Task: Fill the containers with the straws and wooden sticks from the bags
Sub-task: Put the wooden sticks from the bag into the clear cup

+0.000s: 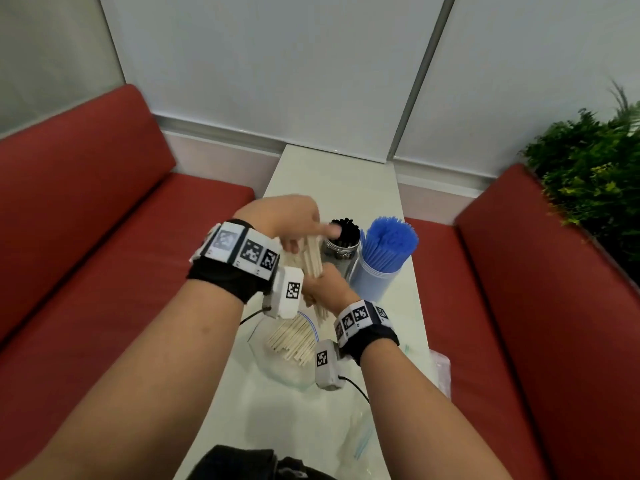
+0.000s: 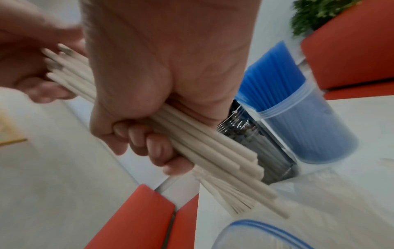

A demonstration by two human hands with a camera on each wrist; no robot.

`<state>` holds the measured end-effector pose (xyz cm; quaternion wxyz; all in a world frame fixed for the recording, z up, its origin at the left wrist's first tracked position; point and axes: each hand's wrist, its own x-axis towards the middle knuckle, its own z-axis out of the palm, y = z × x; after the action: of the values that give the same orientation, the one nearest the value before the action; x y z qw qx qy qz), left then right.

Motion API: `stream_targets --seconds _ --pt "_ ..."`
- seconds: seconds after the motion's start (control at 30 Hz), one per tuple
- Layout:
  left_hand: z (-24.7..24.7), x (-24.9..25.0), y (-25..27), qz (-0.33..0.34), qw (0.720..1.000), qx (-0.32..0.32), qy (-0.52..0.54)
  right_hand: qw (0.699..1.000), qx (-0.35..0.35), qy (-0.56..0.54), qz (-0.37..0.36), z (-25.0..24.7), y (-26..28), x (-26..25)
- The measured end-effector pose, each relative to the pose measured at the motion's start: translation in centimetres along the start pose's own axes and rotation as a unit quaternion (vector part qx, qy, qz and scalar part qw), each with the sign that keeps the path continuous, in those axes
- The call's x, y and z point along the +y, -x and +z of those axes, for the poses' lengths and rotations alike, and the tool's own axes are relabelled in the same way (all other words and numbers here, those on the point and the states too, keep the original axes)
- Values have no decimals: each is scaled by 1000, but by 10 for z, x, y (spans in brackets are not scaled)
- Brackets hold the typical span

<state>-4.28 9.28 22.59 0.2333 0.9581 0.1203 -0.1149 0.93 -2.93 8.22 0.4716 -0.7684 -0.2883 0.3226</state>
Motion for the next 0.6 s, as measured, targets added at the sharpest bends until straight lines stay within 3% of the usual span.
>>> stream_targets --seconds 0.07,0.13,0.2,0.27,0.37,0.4,0.47,0.53,0.57,0.6 --pt "-7 -2 -6 32 976 113 183 997 40 -60 -5 -14 6 -8" --pt "-4 -5 -14 32 902 187 387 991 65 -110 -31 -30 11 -25" --pt "13 -9 -26 -2 825 207 526 983 91 -149 -52 -45 15 -48" --pt "36 -14 -35 -50 787 149 597 975 107 -182 -71 -57 17 -71" --pt "78 -15 -40 -77 729 -43 679 962 105 -221 -119 -65 20 -93" --pt "89 -14 -41 -84 698 -108 703 959 96 -234 -129 -65 21 -96" --pt "107 -8 -43 -85 595 -183 778 959 86 -236 -135 -64 23 -96" --pt "116 -3 -43 -72 462 -213 858 959 84 -236 -129 -63 23 -90" --pt "117 -1 -43 -67 415 -223 880 959 82 -236 -130 -62 24 -88" --pt "116 0 -42 -59 389 -228 890 960 80 -234 -135 -62 24 -85"
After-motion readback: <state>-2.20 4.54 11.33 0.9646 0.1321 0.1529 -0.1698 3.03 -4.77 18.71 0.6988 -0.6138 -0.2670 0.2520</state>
